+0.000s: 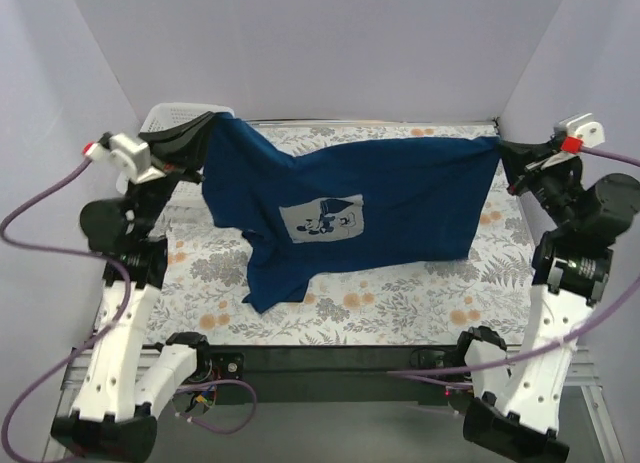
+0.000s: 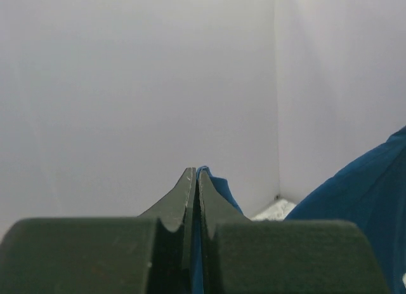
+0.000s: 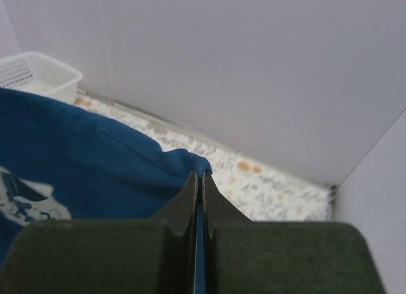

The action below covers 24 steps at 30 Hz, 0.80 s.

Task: Fold and stack the t-shirts
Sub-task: Flatten the tshirt out

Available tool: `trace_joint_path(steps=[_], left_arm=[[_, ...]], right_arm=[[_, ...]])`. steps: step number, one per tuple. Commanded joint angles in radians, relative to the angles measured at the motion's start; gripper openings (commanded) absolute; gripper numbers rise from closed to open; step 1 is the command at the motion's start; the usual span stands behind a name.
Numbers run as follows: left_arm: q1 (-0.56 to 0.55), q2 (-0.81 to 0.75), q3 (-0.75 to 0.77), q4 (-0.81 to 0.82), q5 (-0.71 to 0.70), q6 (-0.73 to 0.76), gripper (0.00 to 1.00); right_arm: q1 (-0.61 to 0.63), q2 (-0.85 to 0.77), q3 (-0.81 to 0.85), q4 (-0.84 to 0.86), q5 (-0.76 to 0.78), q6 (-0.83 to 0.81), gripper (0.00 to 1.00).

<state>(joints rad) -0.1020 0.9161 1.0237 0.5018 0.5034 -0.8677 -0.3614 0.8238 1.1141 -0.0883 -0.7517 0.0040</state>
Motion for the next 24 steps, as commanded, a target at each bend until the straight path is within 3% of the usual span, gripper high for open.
trace_joint_path(steps=[1, 7, 12, 19, 24], left_arm=[[0.002, -0.136, 0.105, -0.170, -0.041, 0.032, 0.00], [-0.002, -0.194, 0.309, -0.270, -0.176, 0.068, 0.00], [-0.021, -0.111, 0.378, -0.279, -0.204, 0.052, 0.00], [-0.021, 0.128, 0.261, -0.160, -0.110, -0.063, 0.00], [-0.021, 0.384, 0.124, 0.016, -0.097, -0.146, 0.00]], right_arm=[[-0.008, -0.067, 0.244, -0.134, 0.034, -0.010, 0.01], [-0.007, -0.028, 0.568, -0.232, 0.097, 0.134, 0.01], [-0.007, -0.014, 0.613, -0.232, 0.111, 0.177, 0.01], [-0.007, -0.031, 0.281, -0.162, 0.146, 0.156, 0.01], [-0.007, 0.040, -0.117, 0.077, 0.152, 0.145, 0.01]])
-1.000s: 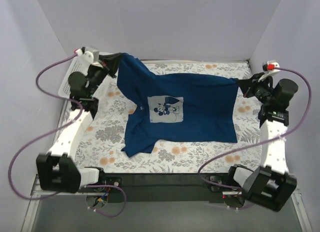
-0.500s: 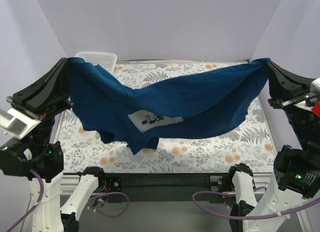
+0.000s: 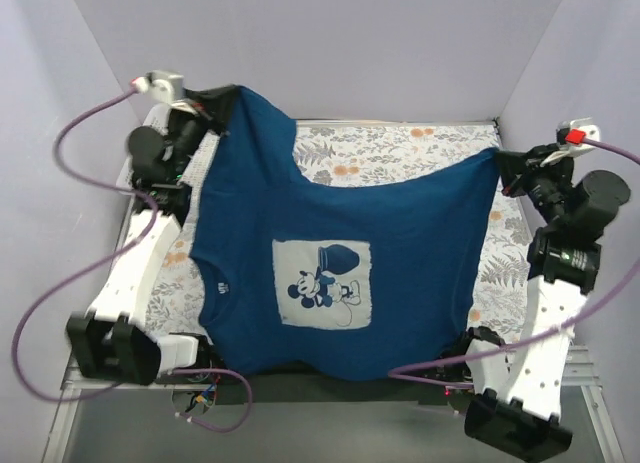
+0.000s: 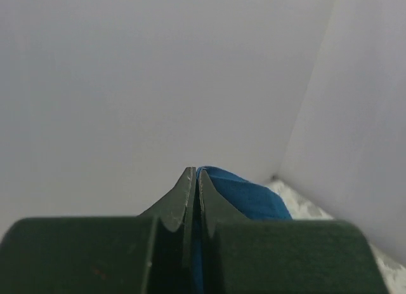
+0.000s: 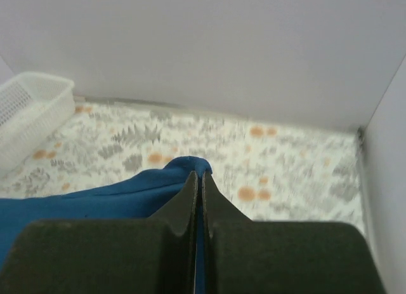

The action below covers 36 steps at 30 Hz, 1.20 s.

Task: Fold and stack the t-shirts
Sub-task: Flatten the tshirt out

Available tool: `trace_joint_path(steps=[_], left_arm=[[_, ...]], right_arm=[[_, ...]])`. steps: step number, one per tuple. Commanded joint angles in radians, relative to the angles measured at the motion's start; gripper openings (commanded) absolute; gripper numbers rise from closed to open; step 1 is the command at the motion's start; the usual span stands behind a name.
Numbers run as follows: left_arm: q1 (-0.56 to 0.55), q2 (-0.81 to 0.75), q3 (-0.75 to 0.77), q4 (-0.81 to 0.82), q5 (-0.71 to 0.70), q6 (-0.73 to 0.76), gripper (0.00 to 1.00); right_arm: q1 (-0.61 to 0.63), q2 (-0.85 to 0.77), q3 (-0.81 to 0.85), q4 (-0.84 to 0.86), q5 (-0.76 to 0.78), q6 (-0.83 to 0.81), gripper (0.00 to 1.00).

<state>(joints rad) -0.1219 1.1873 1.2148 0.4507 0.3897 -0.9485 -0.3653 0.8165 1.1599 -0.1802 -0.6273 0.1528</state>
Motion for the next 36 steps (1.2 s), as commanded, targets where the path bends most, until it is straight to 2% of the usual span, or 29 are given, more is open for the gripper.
trace_joint_path(steps=[1, 3, 6, 10, 16, 24, 29, 36], left_arm=[[-0.002, 0.226, -0.078, 0.118, 0.023, -0.082, 0.00], [-0.011, 0.348, -0.063, 0.134, 0.015, -0.091, 0.00], [-0.044, 0.570, 0.003, 0.119, -0.034, -0.062, 0.00], [-0.064, 0.771, 0.093, 0.089, -0.090, -0.055, 0.00], [-0.076, 0.960, 0.247, 0.007, -0.207, -0.039, 0.00], [-0.076, 1.069, 0.405, -0.041, -0.229, -0.012, 0.00], [-0.074, 1.075, 0.454, -0.035, -0.256, 0.007, 0.00], [-0.073, 1.072, 0.471, -0.073, -0.193, 0.042, 0.00]], right_arm=[[-0.001, 0.073, -0.207, 0.217, 0.035, -0.004, 0.01], [0.006, 0.172, -0.326, 0.363, 0.034, -0.015, 0.01], [0.031, 0.361, -0.359, 0.438, 0.058, -0.033, 0.01], [0.068, 0.664, -0.278, 0.487, 0.077, -0.047, 0.01], [0.115, 0.958, -0.122, 0.478, 0.143, -0.064, 0.01], [0.123, 1.121, 0.069, 0.478, 0.202, -0.003, 0.01], [0.120, 1.158, 0.119, 0.479, 0.239, 0.057, 0.01], [0.117, 1.193, 0.153, 0.478, 0.206, 0.096, 0.01]])
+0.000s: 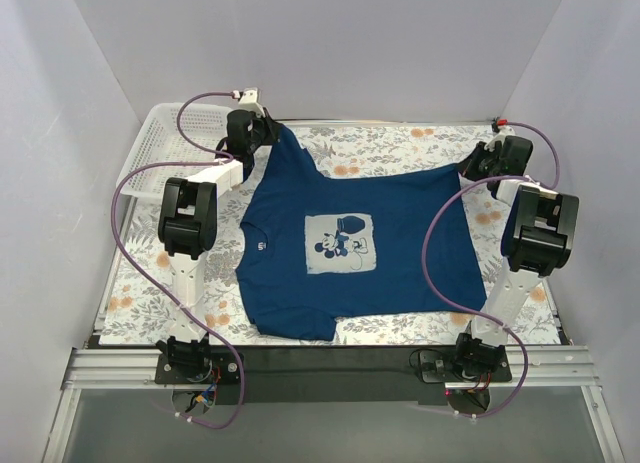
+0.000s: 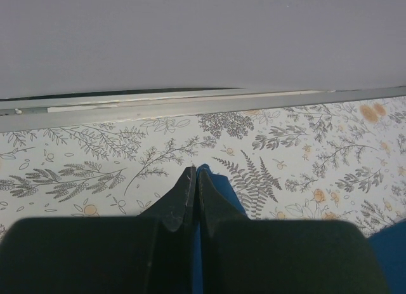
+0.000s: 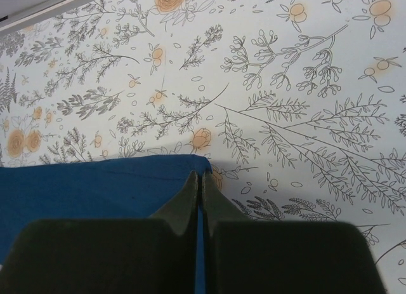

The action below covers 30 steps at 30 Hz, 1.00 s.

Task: Fold and stack the t-shirts
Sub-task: Flatten the tshirt out, then fold the tshirt

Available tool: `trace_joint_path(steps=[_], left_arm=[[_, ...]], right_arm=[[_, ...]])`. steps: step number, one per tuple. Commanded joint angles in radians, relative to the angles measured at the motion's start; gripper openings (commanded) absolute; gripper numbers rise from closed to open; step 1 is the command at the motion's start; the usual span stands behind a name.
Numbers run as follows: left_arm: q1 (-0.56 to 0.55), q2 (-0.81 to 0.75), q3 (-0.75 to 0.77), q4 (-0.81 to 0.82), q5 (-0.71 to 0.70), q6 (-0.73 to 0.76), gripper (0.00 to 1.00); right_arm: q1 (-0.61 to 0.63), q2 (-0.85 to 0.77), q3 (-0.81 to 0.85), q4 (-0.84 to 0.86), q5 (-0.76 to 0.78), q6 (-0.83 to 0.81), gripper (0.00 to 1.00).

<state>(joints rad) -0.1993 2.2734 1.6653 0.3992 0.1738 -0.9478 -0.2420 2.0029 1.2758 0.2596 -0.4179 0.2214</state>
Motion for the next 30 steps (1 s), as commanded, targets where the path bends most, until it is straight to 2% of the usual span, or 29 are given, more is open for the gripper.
trace_joint_path(steps=[1, 6, 17, 22, 30], left_arm=[[0.005, -0.021, 0.010, -0.008, 0.035, 0.049, 0.00], [0.005, -0.078, -0.050, 0.035, 0.124, 0.106, 0.00], [0.021, -0.288, -0.321, 0.187, 0.294, 0.185, 0.00], [0.023, -0.362, -0.394, 0.227, 0.361, 0.198, 0.00], [0.027, -0.514, -0.545, 0.236, 0.395, 0.205, 0.00]], right_arm=[[-0.008, 0.007, 0.036, 0.038, -0.008, 0.027, 0.01], [-0.031, -0.012, 0.010, 0.040, -0.071, 0.033, 0.01], [-0.086, -0.073, -0.078, 0.075, -0.303, 0.013, 0.01], [-0.088, -0.102, -0.112, 0.078, -0.343, 0.006, 0.01], [-0.098, -0.167, -0.179, 0.086, -0.374, 0.002, 0.01]])
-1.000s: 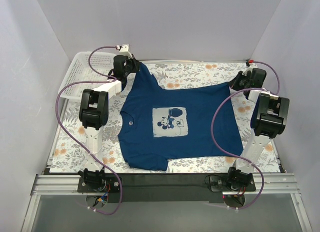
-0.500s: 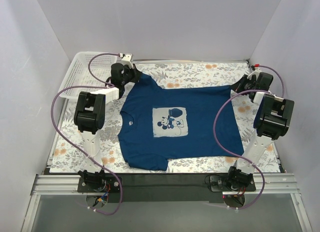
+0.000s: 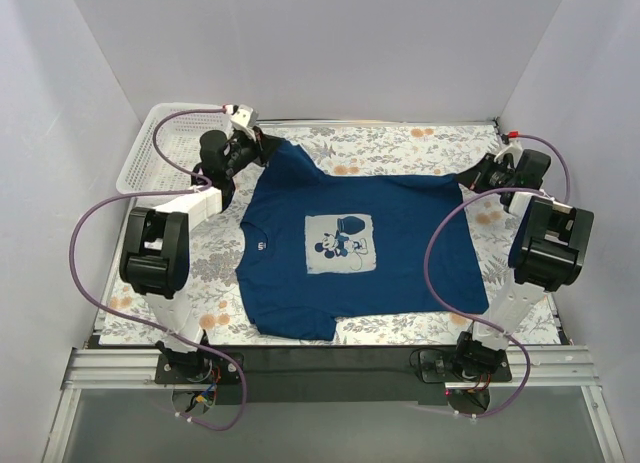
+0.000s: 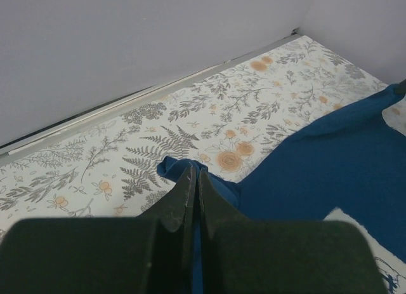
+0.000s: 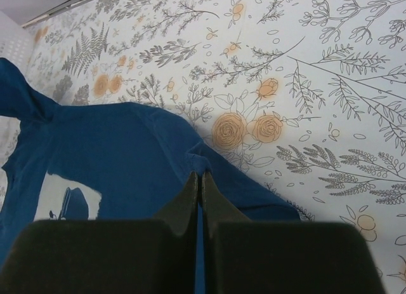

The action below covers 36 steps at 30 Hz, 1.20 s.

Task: Fold and stack the t-shirts
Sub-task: Fold the tshirt

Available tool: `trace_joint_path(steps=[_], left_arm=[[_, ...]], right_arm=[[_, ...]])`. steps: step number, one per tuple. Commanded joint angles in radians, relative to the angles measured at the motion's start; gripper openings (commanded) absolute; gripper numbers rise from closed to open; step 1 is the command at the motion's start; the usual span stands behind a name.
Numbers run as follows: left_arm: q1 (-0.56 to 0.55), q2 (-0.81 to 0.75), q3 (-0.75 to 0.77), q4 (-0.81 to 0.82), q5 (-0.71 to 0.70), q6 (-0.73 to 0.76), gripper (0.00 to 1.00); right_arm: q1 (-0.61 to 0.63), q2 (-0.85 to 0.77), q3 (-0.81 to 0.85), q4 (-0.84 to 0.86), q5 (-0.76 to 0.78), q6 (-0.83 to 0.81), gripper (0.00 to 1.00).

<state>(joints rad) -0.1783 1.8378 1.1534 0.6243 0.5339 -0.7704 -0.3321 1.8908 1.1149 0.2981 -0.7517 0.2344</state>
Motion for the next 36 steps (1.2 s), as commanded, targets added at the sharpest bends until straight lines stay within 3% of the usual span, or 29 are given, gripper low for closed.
trace_joint_path(steps=[1, 23, 36], left_arm=[[0.007, -0.100, -0.058, 0.008, 0.037, 0.036, 0.00], [0.051, -0.261, -0.236, 0.008, 0.051, 0.040, 0.00], [0.059, -0.373, -0.340, -0.012, 0.112, 0.059, 0.00]], right_arm=[[-0.012, -0.068, -0.023, 0.046, -0.041, -0.010, 0.01], [-0.123, -0.145, -0.132, 0.049, -0.161, -0.070, 0.01], [-0.128, -0.116, -0.107, 0.044, -0.175, -0.070, 0.01]])
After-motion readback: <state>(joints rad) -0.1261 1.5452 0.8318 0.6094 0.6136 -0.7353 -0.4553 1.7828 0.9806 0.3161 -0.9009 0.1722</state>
